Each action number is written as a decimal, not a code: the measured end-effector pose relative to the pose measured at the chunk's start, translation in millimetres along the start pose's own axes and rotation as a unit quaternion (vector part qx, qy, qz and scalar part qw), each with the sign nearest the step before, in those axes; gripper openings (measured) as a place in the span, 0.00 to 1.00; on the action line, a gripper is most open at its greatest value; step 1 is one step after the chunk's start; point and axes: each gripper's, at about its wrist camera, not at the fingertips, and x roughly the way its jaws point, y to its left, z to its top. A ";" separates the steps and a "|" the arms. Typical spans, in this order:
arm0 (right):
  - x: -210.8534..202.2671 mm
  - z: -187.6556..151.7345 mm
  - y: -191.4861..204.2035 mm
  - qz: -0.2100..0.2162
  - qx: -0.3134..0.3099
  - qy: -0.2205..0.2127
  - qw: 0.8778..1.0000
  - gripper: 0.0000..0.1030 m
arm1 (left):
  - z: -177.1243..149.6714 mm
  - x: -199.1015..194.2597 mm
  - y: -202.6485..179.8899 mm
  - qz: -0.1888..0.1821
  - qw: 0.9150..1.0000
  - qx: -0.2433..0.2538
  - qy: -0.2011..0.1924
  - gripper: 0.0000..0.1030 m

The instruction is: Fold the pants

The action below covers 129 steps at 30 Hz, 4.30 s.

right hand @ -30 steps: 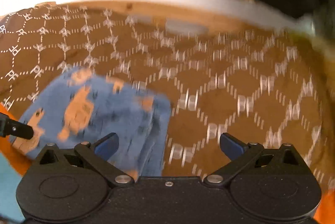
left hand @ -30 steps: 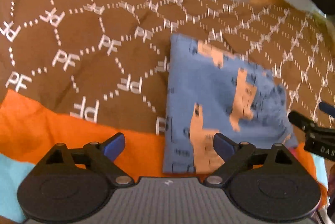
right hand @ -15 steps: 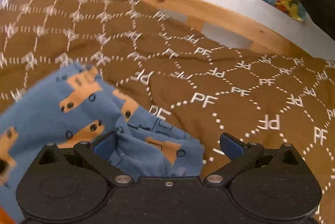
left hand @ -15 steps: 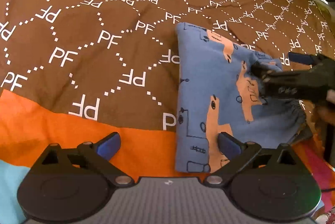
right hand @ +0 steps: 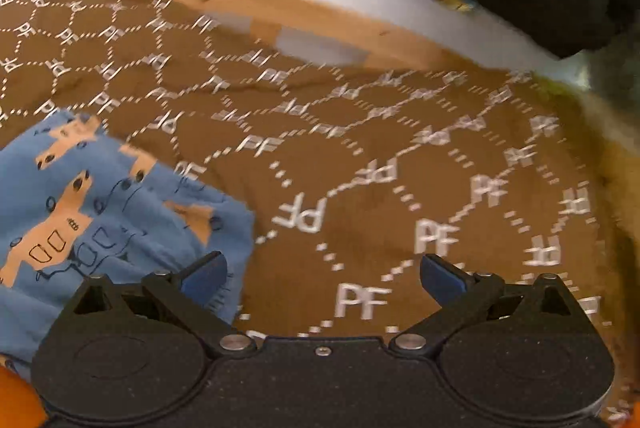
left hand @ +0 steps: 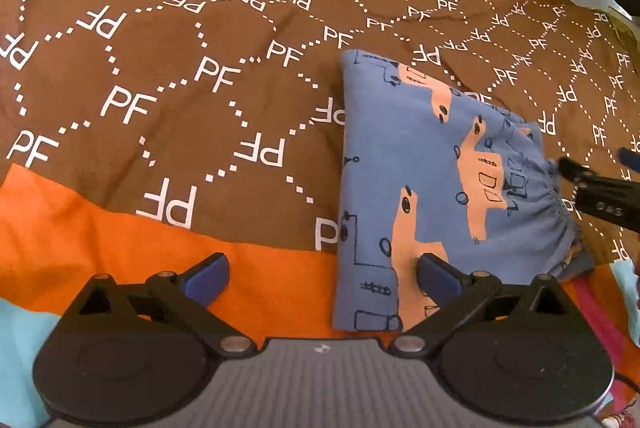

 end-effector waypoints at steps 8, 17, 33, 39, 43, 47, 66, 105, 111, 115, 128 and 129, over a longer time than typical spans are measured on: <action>-45.2 -17.2 13.9 0.076 0.002 0.018 0.997 0.99 | -2.4 -1.7 -1.3 0.003 1.000 0.000 0.001 0.99; -53.1 -23.7 12.8 0.072 0.035 0.060 0.995 0.99 | -2.9 -4.5 -0.7 0.002 1.000 0.003 0.006 0.99; -41.7 -25.3 8.1 0.067 0.056 0.103 0.991 0.99 | -2.8 -3.7 -1.7 0.003 1.000 0.008 0.004 1.00; -44.5 -18.2 -12.3 0.047 0.082 0.084 0.992 0.99 | -2.2 -3.8 -1.3 0.003 1.000 0.010 0.005 1.00; -32.4 1.8 -11.5 0.062 0.077 0.052 0.994 0.99 | -2.5 -4.0 -1.4 0.004 1.000 0.012 0.003 1.00; -5.4 29.1 11.4 0.104 0.024 0.017 0.994 0.99 | -2.8 -3.5 -0.7 0.004 1.000 0.016 0.000 1.00; 28.5 29.4 -46.5 0.174 0.098 0.022 0.980 0.99 | -3.8 -2.9 -0.3 0.004 1.000 0.021 -0.002 1.00; 72.8 13.1 -30.1 0.240 0.240 0.094 0.936 0.36 | 5.7 -6.4 12.0 -0.120 0.992 -0.033 -0.008 0.74; 69.8 15.2 -24.0 0.226 0.220 0.099 0.944 0.23 | 5.1 -6.9 10.1 -0.128 0.991 -0.031 -0.002 0.65; 66.4 16.0 -16.9 0.216 0.200 0.094 0.951 0.20 | 4.5 -6.1 9.0 -0.127 0.992 -0.027 0.001 0.60; 44.6 11.7 -11.4 0.195 0.212 0.064 0.955 0.13 | 5.0 -6.0 4.1 -0.095 0.995 -0.005 0.005 0.39; 42.2 12.5 -10.5 0.193 0.210 0.061 0.956 0.13 | 4.8 -6.4 3.7 -0.095 0.995 -0.004 0.005 0.36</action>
